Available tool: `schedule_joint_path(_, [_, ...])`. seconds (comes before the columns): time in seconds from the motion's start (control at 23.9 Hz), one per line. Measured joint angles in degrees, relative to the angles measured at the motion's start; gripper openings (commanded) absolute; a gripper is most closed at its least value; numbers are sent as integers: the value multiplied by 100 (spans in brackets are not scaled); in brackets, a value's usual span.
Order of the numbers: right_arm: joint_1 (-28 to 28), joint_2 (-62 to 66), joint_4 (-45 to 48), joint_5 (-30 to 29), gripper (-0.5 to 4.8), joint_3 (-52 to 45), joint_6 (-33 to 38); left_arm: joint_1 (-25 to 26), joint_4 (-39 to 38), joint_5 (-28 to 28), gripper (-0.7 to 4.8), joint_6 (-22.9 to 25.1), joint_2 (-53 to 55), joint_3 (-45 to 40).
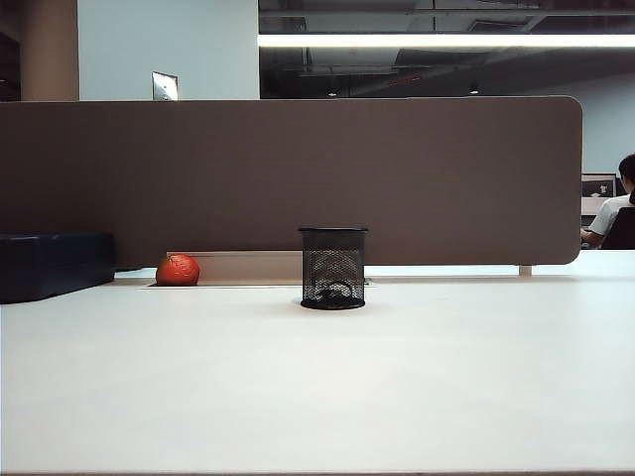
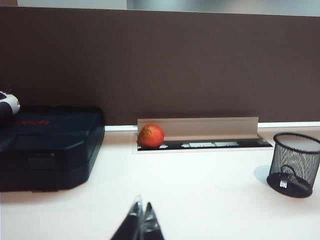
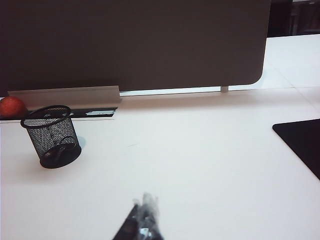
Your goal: Pick up a bunch of keys from the table, then put them into the black basket.
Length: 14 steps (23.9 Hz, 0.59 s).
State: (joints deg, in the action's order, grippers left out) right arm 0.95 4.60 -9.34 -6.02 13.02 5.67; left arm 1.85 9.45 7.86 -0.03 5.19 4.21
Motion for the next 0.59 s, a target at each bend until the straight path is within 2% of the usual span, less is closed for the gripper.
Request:
schedule_joint_path(0.29, [2,0,15,0,-8,-7,-127,-2,542,197,-6,0,2,-225])
schedule_joint_path(0.59, [2,-13,94,-2,-8,-85,-275,-2,710,256,-6,0,0,-343])
